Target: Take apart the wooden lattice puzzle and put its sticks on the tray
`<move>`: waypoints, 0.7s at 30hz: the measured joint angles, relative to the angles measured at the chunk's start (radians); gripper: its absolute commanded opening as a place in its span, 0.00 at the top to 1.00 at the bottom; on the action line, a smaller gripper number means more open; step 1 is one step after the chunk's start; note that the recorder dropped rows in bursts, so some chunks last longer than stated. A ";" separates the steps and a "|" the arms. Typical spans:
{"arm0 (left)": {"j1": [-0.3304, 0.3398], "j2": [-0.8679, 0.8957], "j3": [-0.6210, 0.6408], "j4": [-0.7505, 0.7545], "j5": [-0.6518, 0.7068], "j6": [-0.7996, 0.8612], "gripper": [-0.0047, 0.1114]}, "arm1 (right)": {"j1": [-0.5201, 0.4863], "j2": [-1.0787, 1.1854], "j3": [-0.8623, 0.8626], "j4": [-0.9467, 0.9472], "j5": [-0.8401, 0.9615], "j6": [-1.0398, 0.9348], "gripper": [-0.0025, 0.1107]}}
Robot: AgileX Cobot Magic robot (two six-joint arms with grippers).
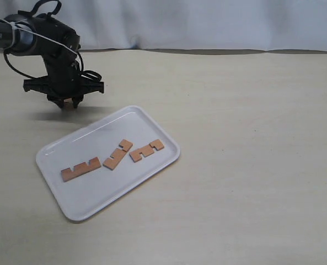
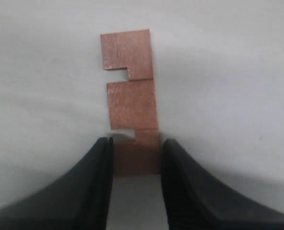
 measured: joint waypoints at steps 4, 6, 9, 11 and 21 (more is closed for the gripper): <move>-0.016 -0.059 0.005 -0.038 0.019 0.151 0.96 | 0.000 0.000 0.000 0.000 0.000 0.000 0.94; -0.040 -0.100 0.005 -0.055 0.019 0.207 0.96 | 0.000 0.000 0.000 0.000 0.000 0.000 0.94; -0.094 -0.163 0.005 -0.067 0.029 0.291 0.96 | 0.000 0.000 0.000 0.000 0.000 0.000 0.94; -0.129 -0.196 0.008 -0.075 0.052 0.339 0.96 | 0.000 0.000 0.000 0.000 0.000 0.000 0.94; -0.225 -0.381 0.324 -0.260 -0.010 0.537 0.96 | 0.000 0.000 0.000 0.000 0.000 0.000 0.94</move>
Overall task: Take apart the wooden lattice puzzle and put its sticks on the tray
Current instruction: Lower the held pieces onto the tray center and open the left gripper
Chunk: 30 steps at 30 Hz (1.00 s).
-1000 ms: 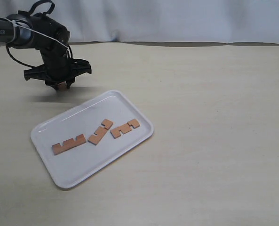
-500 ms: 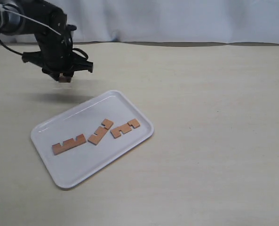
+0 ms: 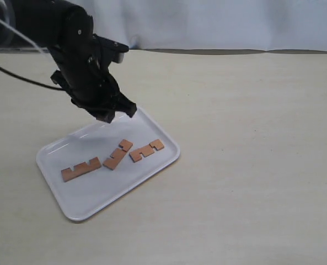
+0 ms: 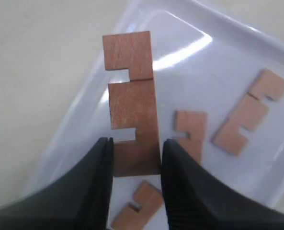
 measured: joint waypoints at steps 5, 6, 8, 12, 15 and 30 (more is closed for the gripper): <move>-0.018 -0.046 0.139 -0.032 -0.096 0.031 0.95 | 0.000 0.000 0.000 0.000 0.000 0.000 0.94; -0.018 -0.046 0.153 -0.032 -0.105 0.035 0.93 | 0.000 0.000 0.000 0.000 0.000 0.000 0.94; -0.018 -0.037 0.176 -0.032 -0.117 0.042 0.86 | 0.000 0.000 0.000 0.000 0.000 0.000 0.94; -0.018 -0.030 0.183 -0.032 -0.123 0.042 0.71 | 0.000 0.000 0.000 0.000 0.000 0.000 0.94; -0.018 -0.030 0.183 -0.032 -0.132 0.032 0.66 | 0.000 0.000 0.000 0.000 0.000 0.000 0.94; -0.018 -0.034 0.183 -0.057 -0.028 0.028 0.61 | 0.000 0.000 0.000 0.000 0.000 0.000 0.94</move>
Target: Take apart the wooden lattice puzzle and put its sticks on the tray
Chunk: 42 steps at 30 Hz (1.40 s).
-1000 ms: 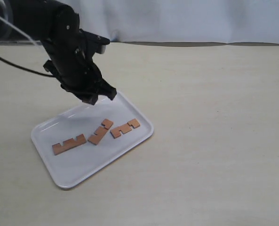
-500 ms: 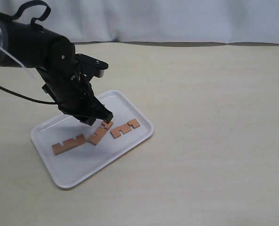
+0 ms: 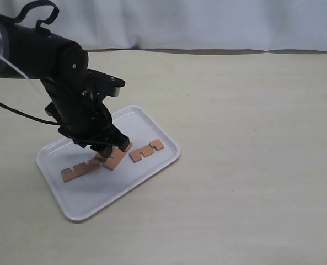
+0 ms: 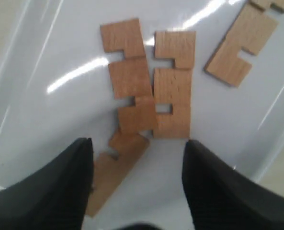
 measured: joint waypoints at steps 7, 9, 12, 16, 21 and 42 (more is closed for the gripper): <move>0.000 -0.160 0.095 -0.237 0.036 0.149 0.96 | 0.000 0.000 0.000 0.000 0.000 0.000 0.94; 0.000 -0.262 0.151 -0.321 0.001 0.203 0.96 | 0.000 0.000 0.000 0.000 0.000 0.000 0.94; 0.000 -0.440 0.273 -0.427 -0.100 0.238 0.96 | 0.000 0.000 0.000 0.000 0.000 0.000 0.94; 0.000 -0.730 0.505 -0.519 -0.323 0.249 0.96 | 0.000 0.000 0.000 0.000 0.000 0.000 0.94; 0.000 -1.093 0.769 -0.558 -0.572 0.256 0.96 | 0.000 0.000 0.000 0.000 0.000 0.000 0.94; 0.000 -1.786 1.127 -0.524 -0.687 0.256 0.96 | 0.000 0.000 0.000 0.000 0.000 0.000 0.94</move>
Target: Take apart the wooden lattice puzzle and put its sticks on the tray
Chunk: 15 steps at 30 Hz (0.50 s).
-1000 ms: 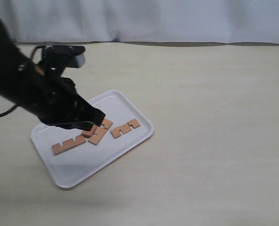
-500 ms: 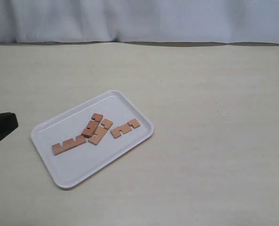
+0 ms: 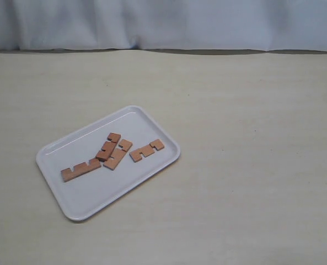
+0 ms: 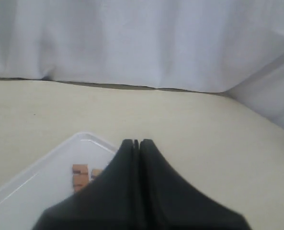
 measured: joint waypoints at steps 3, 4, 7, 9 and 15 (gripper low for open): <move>0.000 -0.101 0.042 0.169 0.146 0.002 0.96 | 0.000 0.000 0.000 0.000 0.000 0.000 0.94; 0.010 -0.107 0.047 0.310 0.193 0.002 0.96 | 0.000 0.000 0.000 0.000 0.000 0.000 0.94; 0.061 -0.112 0.047 0.627 0.195 0.004 0.96 | 0.000 0.000 0.000 0.001 0.000 0.002 0.94; 0.108 -0.113 0.047 0.615 0.195 0.004 0.96 | 0.000 0.000 0.000 0.001 0.000 0.002 0.94; 0.391 -0.113 0.047 0.488 0.195 0.004 0.96 | 0.000 0.000 0.000 0.001 0.000 0.002 0.94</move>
